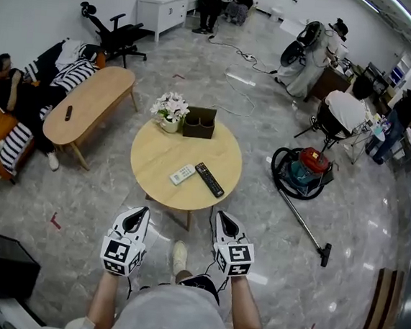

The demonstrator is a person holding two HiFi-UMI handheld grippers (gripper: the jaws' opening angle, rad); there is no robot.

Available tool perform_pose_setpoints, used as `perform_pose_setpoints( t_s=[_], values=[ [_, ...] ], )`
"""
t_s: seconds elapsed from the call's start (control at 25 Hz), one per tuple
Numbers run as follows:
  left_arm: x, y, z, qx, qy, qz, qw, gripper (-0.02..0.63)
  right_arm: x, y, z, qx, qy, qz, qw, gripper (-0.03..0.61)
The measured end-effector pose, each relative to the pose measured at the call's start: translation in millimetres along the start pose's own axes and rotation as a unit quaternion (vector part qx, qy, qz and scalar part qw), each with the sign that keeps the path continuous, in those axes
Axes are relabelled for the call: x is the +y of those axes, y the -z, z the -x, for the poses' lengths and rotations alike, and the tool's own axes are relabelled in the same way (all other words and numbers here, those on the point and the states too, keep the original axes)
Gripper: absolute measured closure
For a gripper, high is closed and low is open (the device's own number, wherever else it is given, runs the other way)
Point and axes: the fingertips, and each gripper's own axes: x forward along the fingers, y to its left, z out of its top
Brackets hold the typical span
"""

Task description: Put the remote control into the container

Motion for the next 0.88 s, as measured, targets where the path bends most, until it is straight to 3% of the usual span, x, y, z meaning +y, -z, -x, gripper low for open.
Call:
perform_pose_setpoints(
  t_s=[0.48, 0.88],
  values=[
    [40.6, -22.6, -116.8, 0.007, -0.017, 0.007, 0.9998, 0.606, -73.7, -18.1, -103.4, 0.007, -0.027, -0.006, 1.0, 0.571],
    [53.8, -14.1, -168.0, 0.033, -0.028, 0.012, 0.999, 0.607, -109.5, -13.8, -148.0, 0.026, -0.045, 0.005, 0.999, 0.571]
  ],
)
